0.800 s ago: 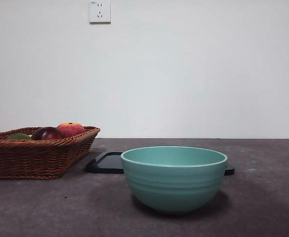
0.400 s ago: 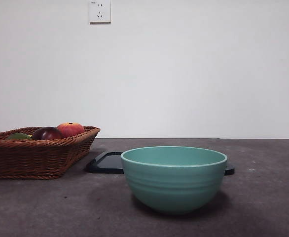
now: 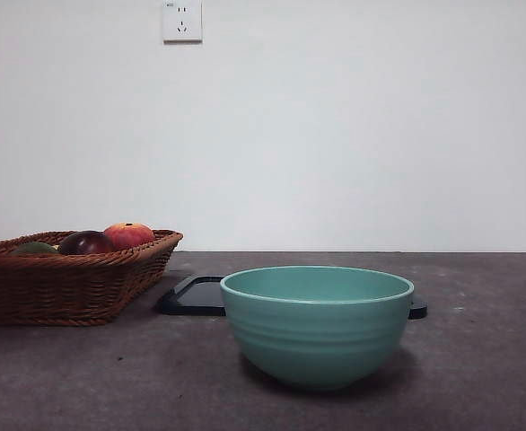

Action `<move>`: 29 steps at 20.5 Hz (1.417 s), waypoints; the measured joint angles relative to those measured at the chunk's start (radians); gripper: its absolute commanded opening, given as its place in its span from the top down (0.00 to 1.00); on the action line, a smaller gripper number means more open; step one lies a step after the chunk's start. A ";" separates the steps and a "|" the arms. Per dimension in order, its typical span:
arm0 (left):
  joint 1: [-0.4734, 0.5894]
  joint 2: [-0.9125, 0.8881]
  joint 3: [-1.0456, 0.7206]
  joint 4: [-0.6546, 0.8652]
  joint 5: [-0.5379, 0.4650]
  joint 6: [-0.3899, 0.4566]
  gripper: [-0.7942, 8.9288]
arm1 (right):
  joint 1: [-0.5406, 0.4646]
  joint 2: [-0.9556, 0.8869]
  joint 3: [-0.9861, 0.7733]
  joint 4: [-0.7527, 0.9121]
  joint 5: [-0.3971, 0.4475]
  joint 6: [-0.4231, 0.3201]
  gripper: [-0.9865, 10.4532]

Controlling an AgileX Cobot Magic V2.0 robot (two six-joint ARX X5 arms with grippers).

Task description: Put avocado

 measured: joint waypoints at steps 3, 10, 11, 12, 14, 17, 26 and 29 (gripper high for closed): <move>-0.012 0.019 0.000 -0.003 0.092 0.000 0.90 | 0.017 0.032 0.015 -0.026 -0.061 -0.044 0.90; -0.014 0.024 0.000 -0.033 0.347 0.000 0.90 | 0.023 0.034 0.027 -0.113 -0.153 -0.106 0.90; -0.016 0.021 0.000 -0.058 0.361 0.000 0.90 | 0.023 0.024 0.032 -0.135 -0.152 -0.122 0.90; -0.016 0.016 0.000 -0.084 0.363 0.006 0.89 | 0.023 0.014 0.037 -0.152 -0.151 -0.137 0.90; -0.016 0.016 0.000 -0.122 0.363 0.028 0.81 | 0.023 -0.007 0.039 -0.165 -0.147 -0.158 0.89; -0.016 0.017 0.000 -0.161 0.365 0.049 0.41 | 0.023 -0.026 0.040 -0.166 -0.117 -0.176 0.49; -0.016 0.016 0.000 -0.162 0.388 0.061 0.24 | 0.023 -0.027 0.042 -0.174 -0.072 -0.183 0.39; -0.016 0.016 0.001 -0.177 0.387 0.061 0.25 | 0.023 -0.027 0.042 -0.174 -0.072 -0.183 0.39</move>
